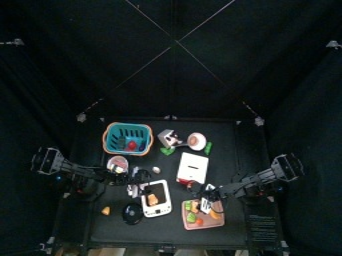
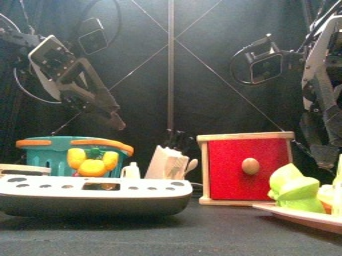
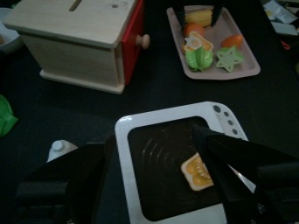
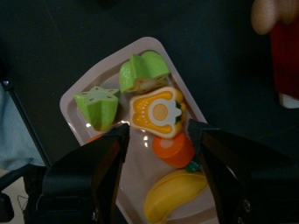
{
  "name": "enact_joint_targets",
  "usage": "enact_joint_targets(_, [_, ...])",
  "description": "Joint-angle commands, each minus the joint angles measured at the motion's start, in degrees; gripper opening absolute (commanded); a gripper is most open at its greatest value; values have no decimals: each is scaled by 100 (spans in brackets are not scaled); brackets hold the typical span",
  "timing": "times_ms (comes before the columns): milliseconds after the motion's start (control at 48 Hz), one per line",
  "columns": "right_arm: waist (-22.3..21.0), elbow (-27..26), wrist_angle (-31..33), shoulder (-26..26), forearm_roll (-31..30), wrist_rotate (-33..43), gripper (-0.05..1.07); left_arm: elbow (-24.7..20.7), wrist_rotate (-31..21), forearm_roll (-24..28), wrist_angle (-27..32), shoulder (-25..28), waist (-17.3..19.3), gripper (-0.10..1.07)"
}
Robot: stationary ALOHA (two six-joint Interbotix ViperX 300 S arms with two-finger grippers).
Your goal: Grab squash half on stove
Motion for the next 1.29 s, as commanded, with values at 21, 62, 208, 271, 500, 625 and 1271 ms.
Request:
enact_joint_targets(21, [9,-114,0,-132,-9,-18,89,-211,0,-193,729,-132,-246,101])
enact_joint_targets(62, [18,-114,-9,-132,-9,-18,89,-281,35,-246,1037,-132,-325,101])
enact_joint_targets(208, [18,-123,26,-141,-9,-18,90,-483,141,-44,1731,-18,-448,101])
enact_joint_targets(271, [18,-132,53,-132,-9,-9,90,-554,202,185,1731,123,-439,101])
enact_joint_targets(500, [18,-132,70,-132,-9,-9,89,-844,220,967,1890,668,-448,101])
enact_joint_targets(625, [18,-132,70,-141,-9,-18,89,-1020,220,1354,1898,923,-439,101])
enact_joint_targets(1271, [18,-132,70,-88,-9,-9,90,-1345,202,1854,1881,1600,-237,100])
